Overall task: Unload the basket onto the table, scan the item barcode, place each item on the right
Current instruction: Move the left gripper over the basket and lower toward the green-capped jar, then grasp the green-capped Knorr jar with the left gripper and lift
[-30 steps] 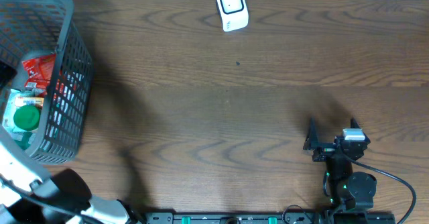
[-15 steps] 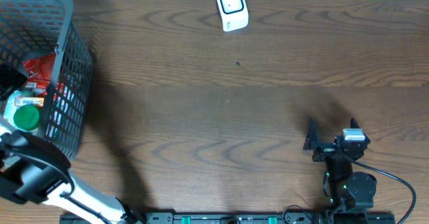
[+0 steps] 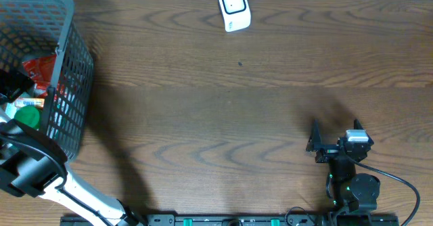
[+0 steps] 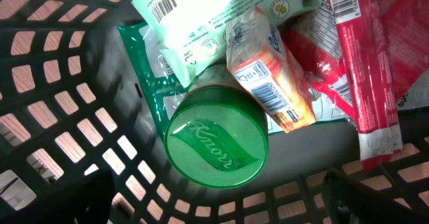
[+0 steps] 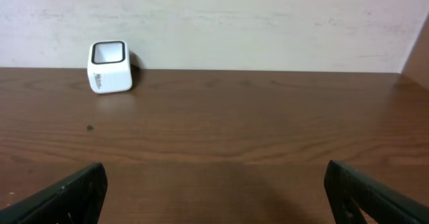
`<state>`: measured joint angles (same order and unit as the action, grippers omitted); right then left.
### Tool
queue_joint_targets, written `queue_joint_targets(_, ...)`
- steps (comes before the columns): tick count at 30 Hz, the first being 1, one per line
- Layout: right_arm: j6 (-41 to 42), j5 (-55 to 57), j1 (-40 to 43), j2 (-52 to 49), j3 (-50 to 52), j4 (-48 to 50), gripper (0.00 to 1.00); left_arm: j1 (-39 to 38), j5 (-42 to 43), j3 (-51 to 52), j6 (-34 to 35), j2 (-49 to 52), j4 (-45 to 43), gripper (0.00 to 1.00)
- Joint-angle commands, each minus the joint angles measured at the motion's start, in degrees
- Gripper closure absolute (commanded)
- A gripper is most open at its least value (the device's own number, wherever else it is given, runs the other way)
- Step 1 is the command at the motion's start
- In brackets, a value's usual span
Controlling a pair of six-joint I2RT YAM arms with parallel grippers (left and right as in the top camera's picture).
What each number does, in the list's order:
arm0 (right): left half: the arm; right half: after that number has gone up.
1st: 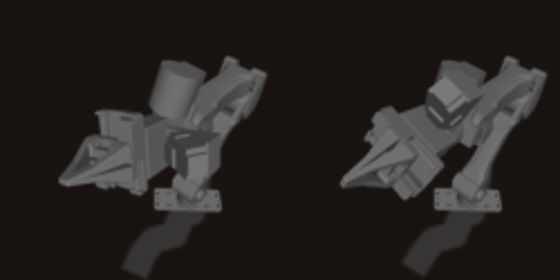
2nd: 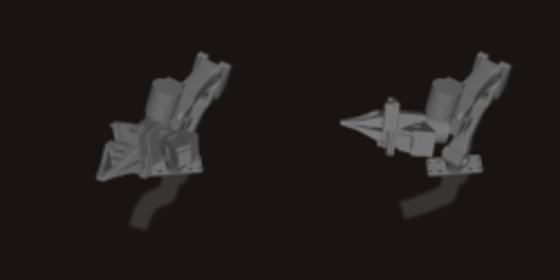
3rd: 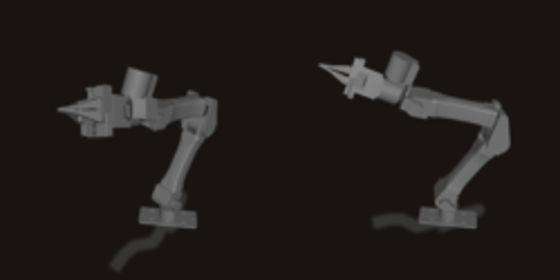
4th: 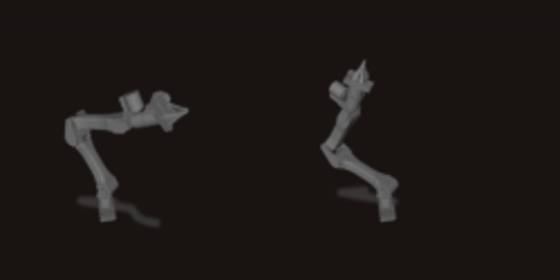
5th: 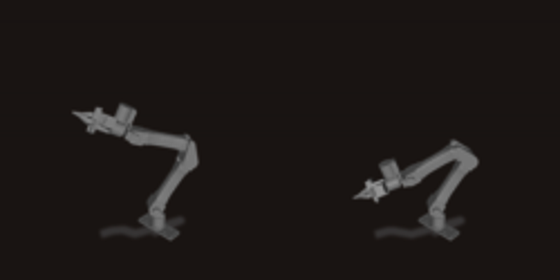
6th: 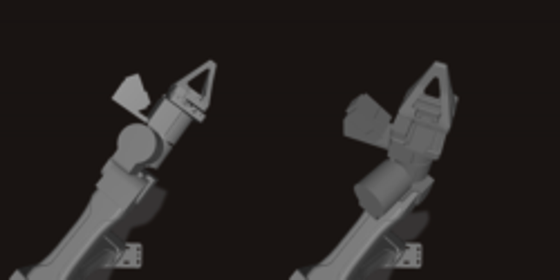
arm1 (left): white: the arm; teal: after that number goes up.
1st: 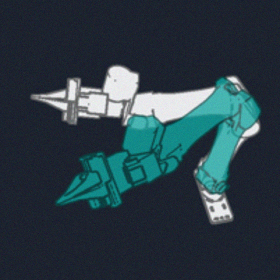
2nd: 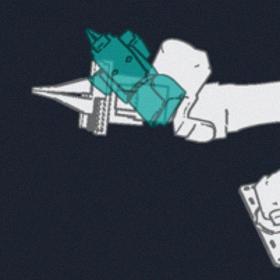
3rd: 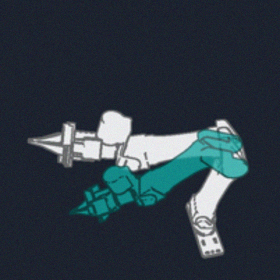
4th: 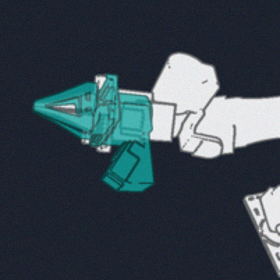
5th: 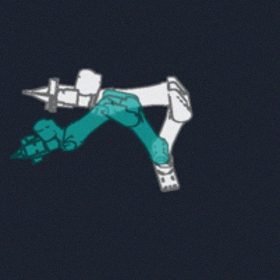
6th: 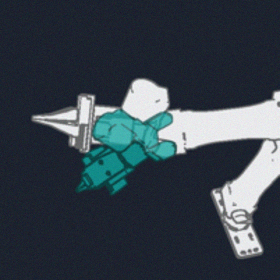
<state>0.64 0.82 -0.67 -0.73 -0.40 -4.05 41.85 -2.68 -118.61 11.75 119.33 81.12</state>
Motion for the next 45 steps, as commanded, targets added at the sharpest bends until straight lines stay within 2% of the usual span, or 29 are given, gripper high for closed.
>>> queue_joint_targets(1, 0.59, -0.28, -0.07, 0.09, 0.09, -0.22, 0.01, 0.26, 0.52, 0.98, -0.74, 0.92, -0.48, 0.02)
queue_joint_targets(22, 0.59, -0.28, -0.07, 0.09, 0.09, -0.22, 0.01, 0.37, 0.52, 14.08, -0.68, 0.92, -10.23, 0.02)
queue_joint_targets(45, 0.59, -0.28, -0.07, 0.09, 0.09, -0.22, 0.01, 0.37, 0.57, 15.43, -0.07, 0.92, -11.23, 0.01)
